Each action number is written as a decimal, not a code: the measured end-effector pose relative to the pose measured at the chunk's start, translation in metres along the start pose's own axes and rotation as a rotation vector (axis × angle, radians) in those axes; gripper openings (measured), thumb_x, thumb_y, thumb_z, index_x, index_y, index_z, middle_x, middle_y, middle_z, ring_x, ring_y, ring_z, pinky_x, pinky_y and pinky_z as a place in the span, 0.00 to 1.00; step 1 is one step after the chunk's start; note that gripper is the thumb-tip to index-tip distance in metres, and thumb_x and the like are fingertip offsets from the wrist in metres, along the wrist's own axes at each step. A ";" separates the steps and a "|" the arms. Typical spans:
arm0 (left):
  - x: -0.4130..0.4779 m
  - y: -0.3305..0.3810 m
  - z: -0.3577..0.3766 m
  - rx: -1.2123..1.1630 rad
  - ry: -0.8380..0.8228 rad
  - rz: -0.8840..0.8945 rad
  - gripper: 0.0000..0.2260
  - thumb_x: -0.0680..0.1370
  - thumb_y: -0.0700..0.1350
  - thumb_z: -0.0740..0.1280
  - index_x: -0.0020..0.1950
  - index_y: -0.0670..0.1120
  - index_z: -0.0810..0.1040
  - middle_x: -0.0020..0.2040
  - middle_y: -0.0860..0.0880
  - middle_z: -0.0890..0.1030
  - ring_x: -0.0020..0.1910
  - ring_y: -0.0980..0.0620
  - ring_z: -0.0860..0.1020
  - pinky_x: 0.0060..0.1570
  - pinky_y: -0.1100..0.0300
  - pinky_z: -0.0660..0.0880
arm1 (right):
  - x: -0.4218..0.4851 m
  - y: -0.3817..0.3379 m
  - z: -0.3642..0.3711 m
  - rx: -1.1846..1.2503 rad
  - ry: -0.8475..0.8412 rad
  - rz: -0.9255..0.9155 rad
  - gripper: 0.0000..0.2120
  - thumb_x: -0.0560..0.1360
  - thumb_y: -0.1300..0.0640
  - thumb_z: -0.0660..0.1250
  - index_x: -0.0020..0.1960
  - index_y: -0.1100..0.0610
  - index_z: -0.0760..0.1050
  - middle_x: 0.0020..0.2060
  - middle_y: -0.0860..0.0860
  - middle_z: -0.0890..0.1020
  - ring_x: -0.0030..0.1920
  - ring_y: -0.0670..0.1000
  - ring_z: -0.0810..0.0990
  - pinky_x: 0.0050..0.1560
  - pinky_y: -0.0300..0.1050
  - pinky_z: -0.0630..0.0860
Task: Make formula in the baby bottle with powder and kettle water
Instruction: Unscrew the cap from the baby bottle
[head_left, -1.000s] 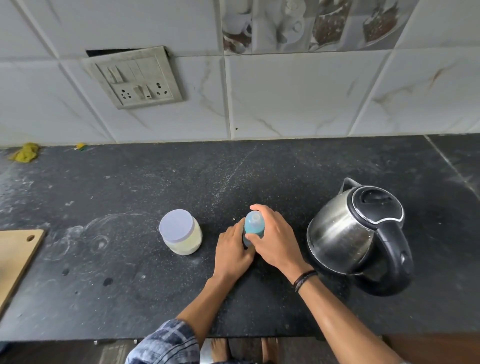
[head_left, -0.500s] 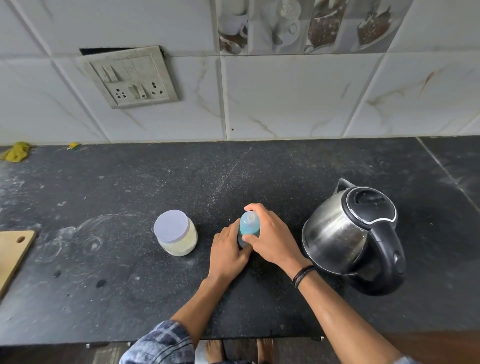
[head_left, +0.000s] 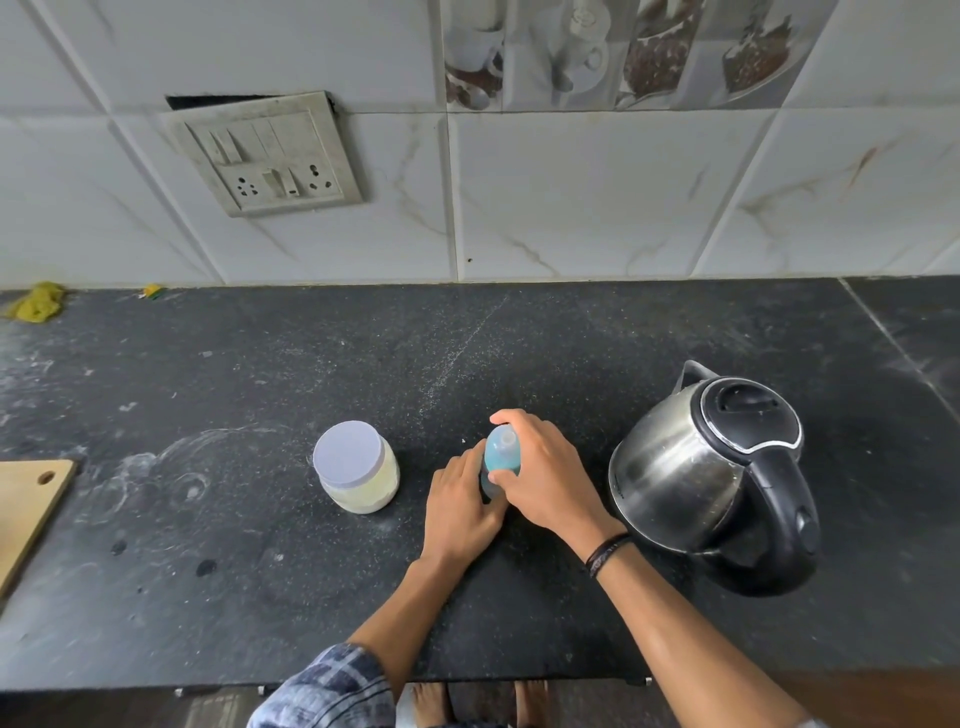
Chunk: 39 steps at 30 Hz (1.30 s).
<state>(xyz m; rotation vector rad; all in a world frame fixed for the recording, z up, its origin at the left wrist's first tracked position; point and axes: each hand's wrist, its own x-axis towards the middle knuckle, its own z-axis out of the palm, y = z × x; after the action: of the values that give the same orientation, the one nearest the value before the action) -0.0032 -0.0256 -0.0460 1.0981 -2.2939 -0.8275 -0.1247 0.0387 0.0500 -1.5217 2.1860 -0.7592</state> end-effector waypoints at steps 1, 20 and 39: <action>0.000 0.000 0.000 0.001 -0.002 0.005 0.20 0.75 0.51 0.65 0.68 0.53 0.72 0.52 0.57 0.79 0.47 0.59 0.70 0.51 0.57 0.68 | 0.001 -0.001 -0.003 0.002 -0.025 -0.006 0.31 0.74 0.60 0.75 0.73 0.50 0.68 0.65 0.48 0.77 0.64 0.49 0.73 0.62 0.43 0.72; -0.003 0.002 -0.001 -0.037 0.006 0.008 0.24 0.75 0.57 0.61 0.72 0.54 0.70 0.54 0.57 0.79 0.50 0.56 0.73 0.54 0.54 0.71 | 0.004 0.002 -0.004 0.022 -0.068 0.021 0.34 0.73 0.55 0.78 0.73 0.46 0.66 0.65 0.46 0.75 0.65 0.49 0.72 0.63 0.44 0.73; -0.003 0.002 -0.001 -0.031 0.017 0.020 0.20 0.76 0.54 0.63 0.68 0.53 0.71 0.55 0.56 0.79 0.48 0.58 0.71 0.53 0.54 0.71 | 0.005 -0.001 -0.006 -0.008 -0.082 -0.012 0.34 0.73 0.56 0.78 0.74 0.47 0.67 0.61 0.44 0.75 0.62 0.49 0.72 0.59 0.43 0.72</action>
<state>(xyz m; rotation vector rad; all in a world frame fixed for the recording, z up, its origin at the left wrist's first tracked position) -0.0016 -0.0223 -0.0445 1.0627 -2.2671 -0.8396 -0.1293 0.0353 0.0549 -1.5432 2.1244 -0.6802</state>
